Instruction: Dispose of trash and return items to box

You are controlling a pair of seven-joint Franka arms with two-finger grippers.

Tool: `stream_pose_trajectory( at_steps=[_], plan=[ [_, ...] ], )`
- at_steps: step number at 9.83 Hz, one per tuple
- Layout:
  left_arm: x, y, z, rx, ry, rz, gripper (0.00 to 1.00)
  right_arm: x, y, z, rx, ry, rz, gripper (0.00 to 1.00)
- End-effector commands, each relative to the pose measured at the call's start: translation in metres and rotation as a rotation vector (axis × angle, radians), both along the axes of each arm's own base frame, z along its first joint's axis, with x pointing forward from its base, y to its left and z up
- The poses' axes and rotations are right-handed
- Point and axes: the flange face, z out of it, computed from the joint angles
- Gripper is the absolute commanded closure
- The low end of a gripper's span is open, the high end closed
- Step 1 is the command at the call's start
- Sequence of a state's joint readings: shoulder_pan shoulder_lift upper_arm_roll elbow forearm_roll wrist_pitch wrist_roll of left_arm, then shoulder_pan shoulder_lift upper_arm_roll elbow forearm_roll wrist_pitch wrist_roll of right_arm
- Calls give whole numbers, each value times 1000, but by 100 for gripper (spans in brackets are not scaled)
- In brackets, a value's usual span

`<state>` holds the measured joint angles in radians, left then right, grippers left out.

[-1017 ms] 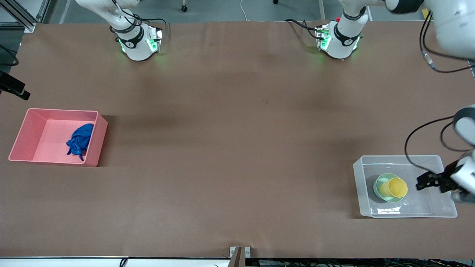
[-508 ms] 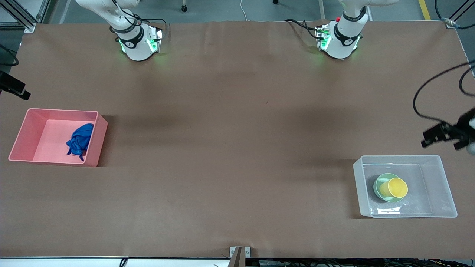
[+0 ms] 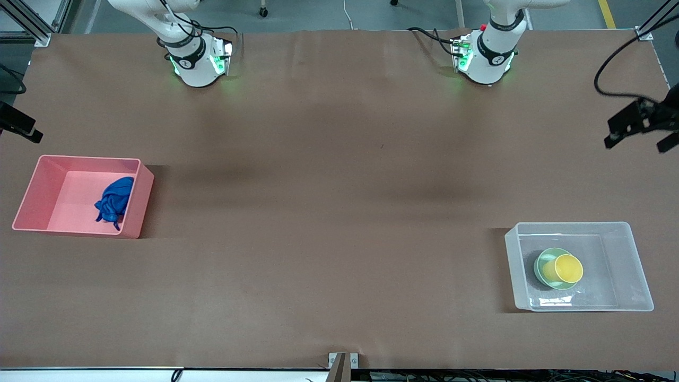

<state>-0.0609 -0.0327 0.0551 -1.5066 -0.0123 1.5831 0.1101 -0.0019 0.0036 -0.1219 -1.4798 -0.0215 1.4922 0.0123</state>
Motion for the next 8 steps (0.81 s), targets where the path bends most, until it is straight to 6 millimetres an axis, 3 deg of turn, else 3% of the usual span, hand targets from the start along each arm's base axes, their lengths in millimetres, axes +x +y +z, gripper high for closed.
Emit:
stream_pose_trajectory(
  at_steps=[1, 3, 8],
  plan=[
    [3, -1, 0, 20, 64, 12, 0, -5, 0, 2, -7, 4, 3, 0],
    [-5, 11, -4, 4, 114, 52, 0, -6, 0, 3, -7, 4, 3, 0],
    [-2, 5, -12, 18, 132, 65, 0, -6, -1, 2, -7, 7, 2, 0]
  ],
)
